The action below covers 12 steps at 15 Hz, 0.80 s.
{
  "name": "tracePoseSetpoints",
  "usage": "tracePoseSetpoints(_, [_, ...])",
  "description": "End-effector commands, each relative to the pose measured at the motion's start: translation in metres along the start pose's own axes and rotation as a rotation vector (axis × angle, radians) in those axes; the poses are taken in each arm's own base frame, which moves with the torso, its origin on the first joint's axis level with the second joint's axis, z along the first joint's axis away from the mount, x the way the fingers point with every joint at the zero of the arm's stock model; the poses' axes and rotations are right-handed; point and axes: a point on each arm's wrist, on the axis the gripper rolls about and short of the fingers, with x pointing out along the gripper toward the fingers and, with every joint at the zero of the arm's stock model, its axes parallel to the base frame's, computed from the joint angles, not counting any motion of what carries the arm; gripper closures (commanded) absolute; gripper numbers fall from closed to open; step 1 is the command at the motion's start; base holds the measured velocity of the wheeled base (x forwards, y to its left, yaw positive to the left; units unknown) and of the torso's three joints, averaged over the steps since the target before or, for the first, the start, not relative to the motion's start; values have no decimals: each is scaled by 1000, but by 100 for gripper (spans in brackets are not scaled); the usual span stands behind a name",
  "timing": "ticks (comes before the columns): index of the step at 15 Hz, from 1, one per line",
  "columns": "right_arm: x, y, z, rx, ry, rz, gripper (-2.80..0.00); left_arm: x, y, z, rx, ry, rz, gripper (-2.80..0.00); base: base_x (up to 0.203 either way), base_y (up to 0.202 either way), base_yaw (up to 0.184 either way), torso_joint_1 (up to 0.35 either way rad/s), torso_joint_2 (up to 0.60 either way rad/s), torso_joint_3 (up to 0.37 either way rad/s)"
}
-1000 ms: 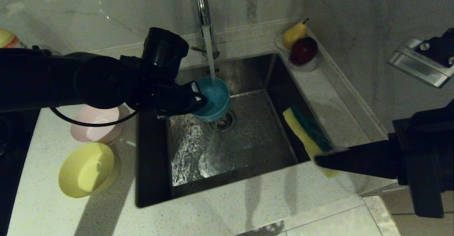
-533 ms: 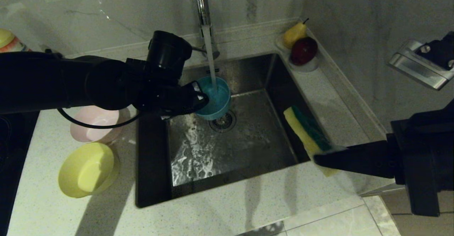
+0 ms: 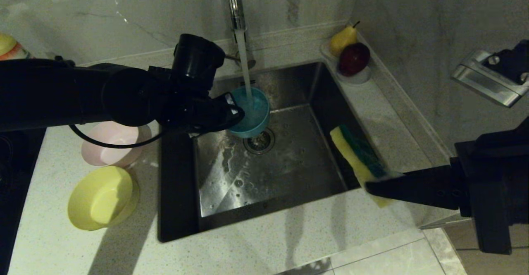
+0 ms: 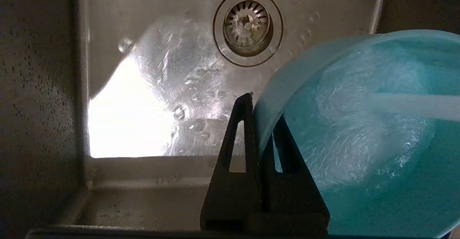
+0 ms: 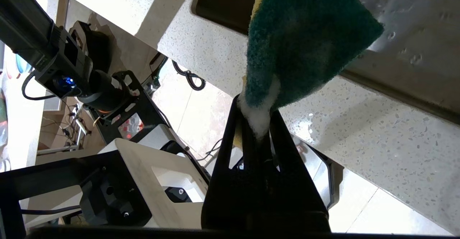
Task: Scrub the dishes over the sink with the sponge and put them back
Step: Wash the bowl
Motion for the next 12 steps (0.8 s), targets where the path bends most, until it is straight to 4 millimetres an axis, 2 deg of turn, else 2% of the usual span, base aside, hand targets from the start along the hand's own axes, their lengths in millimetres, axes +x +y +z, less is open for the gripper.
tracePoseSetpoints(1, [2, -1, -1, 4, 11, 3, 0, -3, 0, 2, -6, -6, 0, 0, 0, 0, 0, 0, 0, 0])
tracePoseSetpoints(6, [3, -1, -3, 6, 18, 9, 0, -4, 1, 2, -5, -13, 12, 0, 0, 0, 0, 0, 0, 0])
tracePoseSetpoints(10, [1, -1, -3, 5, 15, 11, 0, -19, 4, 8, -5, -40, 19, 0, 0, 0, 0, 0, 0, 0])
tracePoseSetpoints(12, [2, -1, -3, 5, 19, 12, 0, -34, 12, 10, 32, -100, 86, 0, 0, 0, 0, 0, 0, 0])
